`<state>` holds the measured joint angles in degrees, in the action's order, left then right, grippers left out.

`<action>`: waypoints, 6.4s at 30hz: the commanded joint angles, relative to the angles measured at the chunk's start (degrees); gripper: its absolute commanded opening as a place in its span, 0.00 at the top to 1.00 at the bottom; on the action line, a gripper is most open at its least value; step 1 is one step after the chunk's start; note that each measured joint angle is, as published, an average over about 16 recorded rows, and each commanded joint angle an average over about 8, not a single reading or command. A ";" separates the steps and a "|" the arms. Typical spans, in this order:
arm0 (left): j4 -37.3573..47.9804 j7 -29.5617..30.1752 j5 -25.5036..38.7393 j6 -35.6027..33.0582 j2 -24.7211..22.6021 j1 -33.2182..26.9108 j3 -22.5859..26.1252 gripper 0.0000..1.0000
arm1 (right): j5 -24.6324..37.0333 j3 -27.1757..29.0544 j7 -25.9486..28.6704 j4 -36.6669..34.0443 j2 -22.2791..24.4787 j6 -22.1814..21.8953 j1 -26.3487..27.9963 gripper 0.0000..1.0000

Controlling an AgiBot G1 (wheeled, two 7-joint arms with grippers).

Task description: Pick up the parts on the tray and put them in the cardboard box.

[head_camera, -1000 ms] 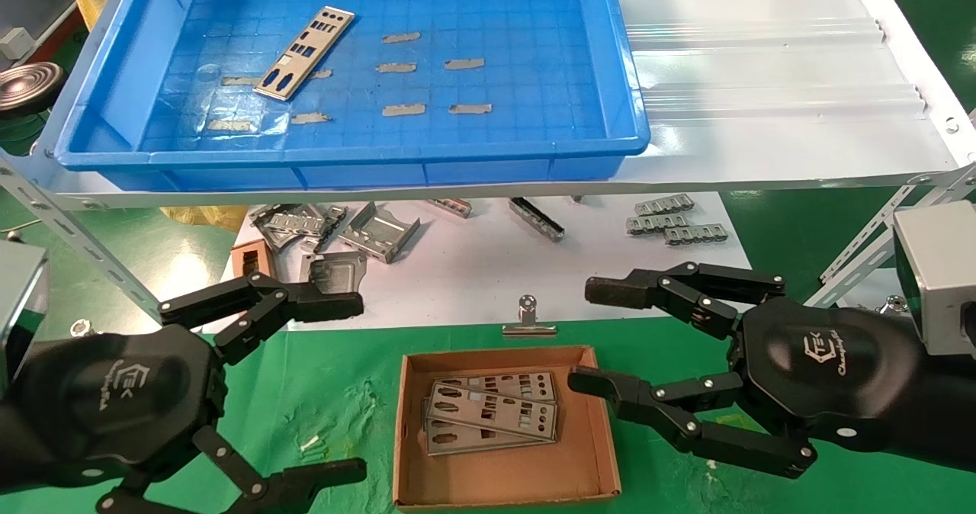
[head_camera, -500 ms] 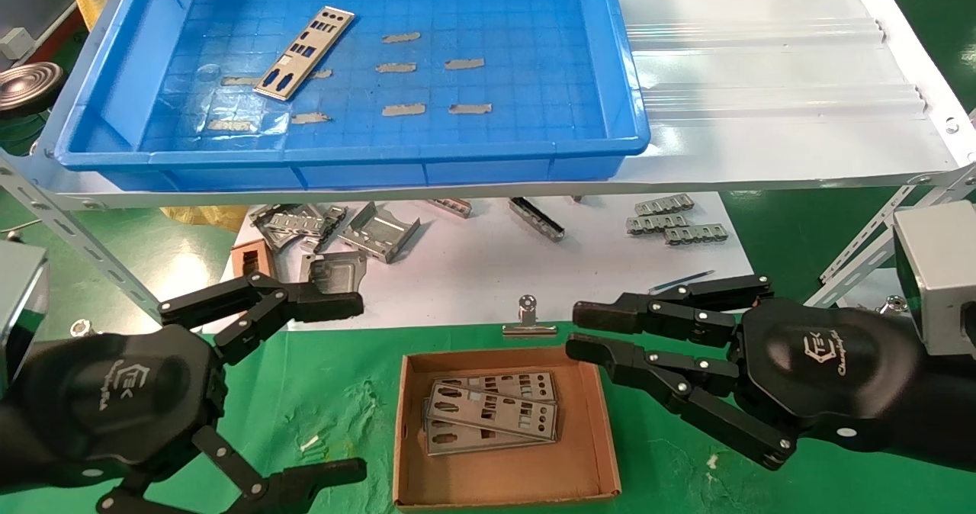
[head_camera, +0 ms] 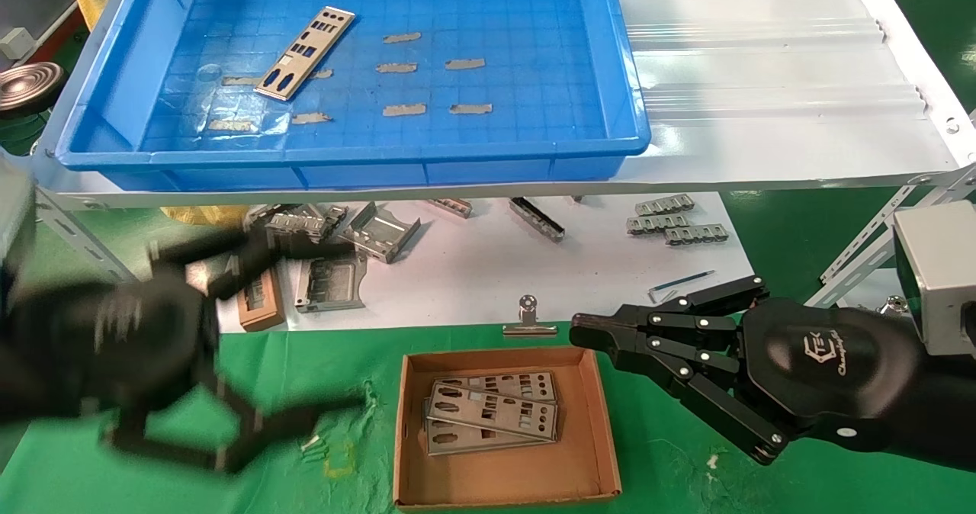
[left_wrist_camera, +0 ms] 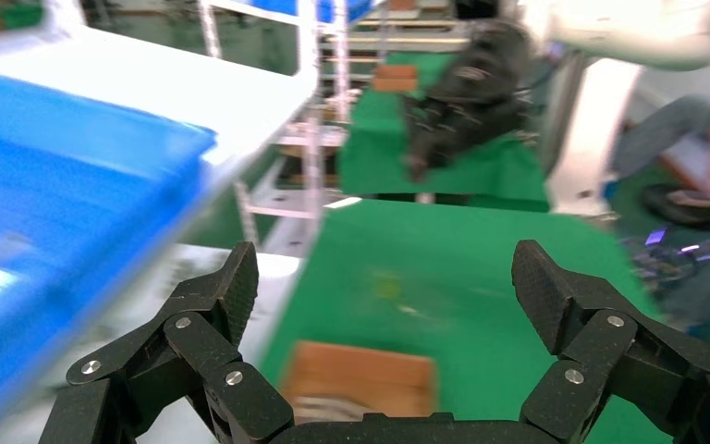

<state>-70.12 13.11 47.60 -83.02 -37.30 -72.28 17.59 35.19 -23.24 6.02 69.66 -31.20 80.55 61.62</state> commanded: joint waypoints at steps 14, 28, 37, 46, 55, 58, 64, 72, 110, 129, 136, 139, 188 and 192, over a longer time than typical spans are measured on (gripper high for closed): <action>35.41 -4.25 22.79 10.82 -18.06 -30.69 9.14 0.00 | 0.00 0.00 0.00 0.00 0.00 0.00 0.00 1.00; 62.24 -11.41 30.24 31.59 -31.40 -42.58 11.83 0.00 | 0.00 0.00 0.00 0.00 0.00 0.00 0.00 0.27; 68.20 -12.09 31.31 40.56 -34.48 -42.39 12.27 0.02 | 0.00 0.00 0.00 0.00 0.00 0.00 0.00 0.00; 69.57 -11.77 31.16 39.71 -34.66 -42.35 12.17 0.97 | 0.00 0.00 0.00 0.00 0.00 0.00 0.00 0.00; 70.37 -11.24 31.90 39.26 -34.94 -42.46 12.70 1.00 | 0.00 0.00 0.00 0.00 0.00 0.00 0.00 0.00; 70.59 -10.95 32.12 39.40 -35.04 -42.45 12.86 1.00 | 0.00 0.00 0.00 0.00 0.00 0.00 0.00 0.00; 70.81 -10.34 32.31 39.70 -35.18 -42.34 12.99 1.00 | 0.00 0.00 0.00 0.00 0.00 0.00 0.00 0.00; 70.84 -9.75 32.62 40.22 -35.25 -42.24 13.22 1.00 | 0.00 0.00 0.00 0.00 0.00 0.00 0.00 0.00; 63.24 -17.29 24.96 -0.54 -25.99 -45.07 8.95 1.00 | 0.00 0.00 0.00 0.00 0.00 0.00 0.00 0.00; 21.47 -13.14 2.25 -7.48 -12.72 -20.63 23.63 1.00 | 0.00 0.00 0.00 0.00 0.00 0.00 0.00 0.00; 24.95 -21.62 10.09 1.09 -18.58 -15.38 28.95 1.00 | 0.00 0.00 0.00 0.00 0.00 0.00 0.00 0.00; 28.26 -26.03 13.37 5.35 -22.66 -13.67 30.35 1.00 | 0.00 0.00 0.00 0.00 0.00 0.00 0.00 0.00; 59.21 -42.96 8.57 -2.32 -34.05 -13.41 26.46 0.00 | -0.01 0.01 0.00 -0.01 0.01 -0.01 -0.01 0.00; 57.11 -41.68 8.17 -2.22 -32.88 -12.62 25.58 0.00 | -0.01 0.01 0.00 -0.02 0.01 -0.01 -0.01 0.00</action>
<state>-13.85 -27.99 55.54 -85.31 -69.67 -84.57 42.77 35.18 -23.23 6.02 69.65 -31.19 80.54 61.61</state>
